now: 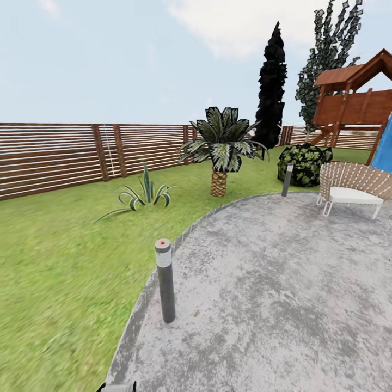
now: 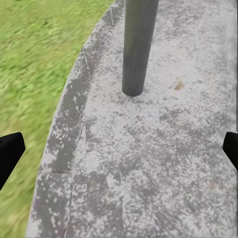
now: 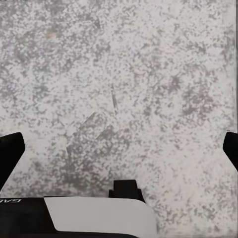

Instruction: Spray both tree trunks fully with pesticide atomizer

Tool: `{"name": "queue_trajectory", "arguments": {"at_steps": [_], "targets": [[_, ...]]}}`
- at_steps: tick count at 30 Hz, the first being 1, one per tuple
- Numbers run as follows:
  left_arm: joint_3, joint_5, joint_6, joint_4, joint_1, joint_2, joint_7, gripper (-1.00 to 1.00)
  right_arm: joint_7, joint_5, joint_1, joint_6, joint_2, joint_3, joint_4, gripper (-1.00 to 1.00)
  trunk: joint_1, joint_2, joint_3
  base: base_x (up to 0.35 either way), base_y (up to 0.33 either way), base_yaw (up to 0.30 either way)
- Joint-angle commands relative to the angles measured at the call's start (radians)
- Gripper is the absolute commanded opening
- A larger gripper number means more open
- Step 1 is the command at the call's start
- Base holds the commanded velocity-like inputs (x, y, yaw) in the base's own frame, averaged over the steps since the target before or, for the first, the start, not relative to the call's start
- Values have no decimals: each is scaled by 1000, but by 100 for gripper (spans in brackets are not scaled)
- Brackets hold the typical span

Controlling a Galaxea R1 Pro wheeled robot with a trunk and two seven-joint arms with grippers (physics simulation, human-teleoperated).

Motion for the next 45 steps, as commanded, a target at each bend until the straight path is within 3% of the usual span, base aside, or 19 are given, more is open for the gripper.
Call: {"name": "queue_trajectory", "arguments": {"at_steps": [1, 9, 13, 21, 45], "targets": [[0, 0, 0, 0, 0, 0, 0, 100, 0, 0, 0, 0, 0, 0, 0, 100, 0, 0, 0, 0, 114, -207], [1, 1, 0, 0, 0, 0, 0, 100, 0, 9, 0, 0, -1, 2, 1, 100, 0, 0, 0, 71, 256, -53], [1, 1, 0, 0, 0, 1, 0, 100, -1, 8, 0, -61, -1, 1, 3, 100, 0, 0, 0, 49, 236, 0], [1, 1, 0, 0, 0, 1, 0, 100, -2, 2, 0, -79, 0, 0, 4, 100, 0, 0, 0, 6, 182, -34], [1, 1, 0, 0, 0, 0, 0, 100, -2, 1, 0, -80, -2, -2, 3, 100, 0, 0, 0, 0, 84, -263]]}}
